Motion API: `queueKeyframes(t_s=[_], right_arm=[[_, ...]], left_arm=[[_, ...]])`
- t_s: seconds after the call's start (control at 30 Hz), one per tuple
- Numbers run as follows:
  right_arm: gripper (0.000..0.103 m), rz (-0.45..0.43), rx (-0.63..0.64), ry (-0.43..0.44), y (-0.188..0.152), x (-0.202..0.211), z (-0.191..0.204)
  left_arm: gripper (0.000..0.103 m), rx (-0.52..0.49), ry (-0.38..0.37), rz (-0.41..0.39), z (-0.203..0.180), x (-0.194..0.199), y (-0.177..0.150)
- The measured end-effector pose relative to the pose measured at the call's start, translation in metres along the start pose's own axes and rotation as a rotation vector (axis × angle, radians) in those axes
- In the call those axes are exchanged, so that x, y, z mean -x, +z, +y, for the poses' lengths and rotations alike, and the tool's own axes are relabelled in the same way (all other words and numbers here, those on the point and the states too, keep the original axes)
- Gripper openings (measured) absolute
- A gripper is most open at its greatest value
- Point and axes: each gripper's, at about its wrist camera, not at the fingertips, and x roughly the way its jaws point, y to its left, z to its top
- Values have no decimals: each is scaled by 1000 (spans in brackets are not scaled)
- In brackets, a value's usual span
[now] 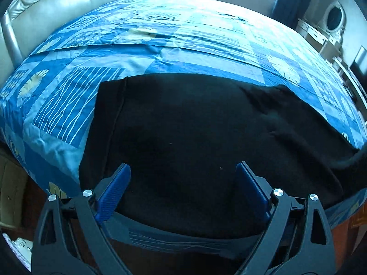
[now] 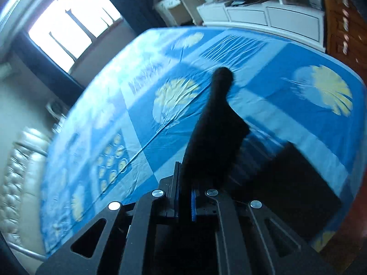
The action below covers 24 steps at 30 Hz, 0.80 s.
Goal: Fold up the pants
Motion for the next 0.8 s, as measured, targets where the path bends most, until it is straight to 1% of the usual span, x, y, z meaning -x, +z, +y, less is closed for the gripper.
queueKeyframes(t_s=[0.1,0.13,0.3,0.4,0.5,0.6,0.67,0.7,0.73,0.8], right_arm=[[7,-7,-83,33,-22,26,-49],[7,-1,-108,42,-27,28,-60],[6,73,-279,81,-62,11,-120],[6,68,-350,123,-76,5,-137],[6,60,-354,140,-77,4,-138],[8,92,-334,154,-76,8,-139],[16,103,-292,115,-71,20,-137],[19,97,-264,76,-69,29,-136],[23,73,-217,13,-64,41,-133],[29,5,-136,-58,-52,62,-127]], left_arm=[[93,17,-2,-19,3,3,2],[93,20,2,-23,4,4,3],[93,40,8,-18,8,2,3],[93,44,20,-6,10,-1,1],[93,41,25,-2,11,-3,-2],[93,20,35,-4,10,-5,-3],[93,6,41,-8,10,-6,-4],[93,0,43,-11,9,-6,-4],[93,-3,45,-12,9,-6,-3],[93,-1,44,-11,9,-6,-2]])
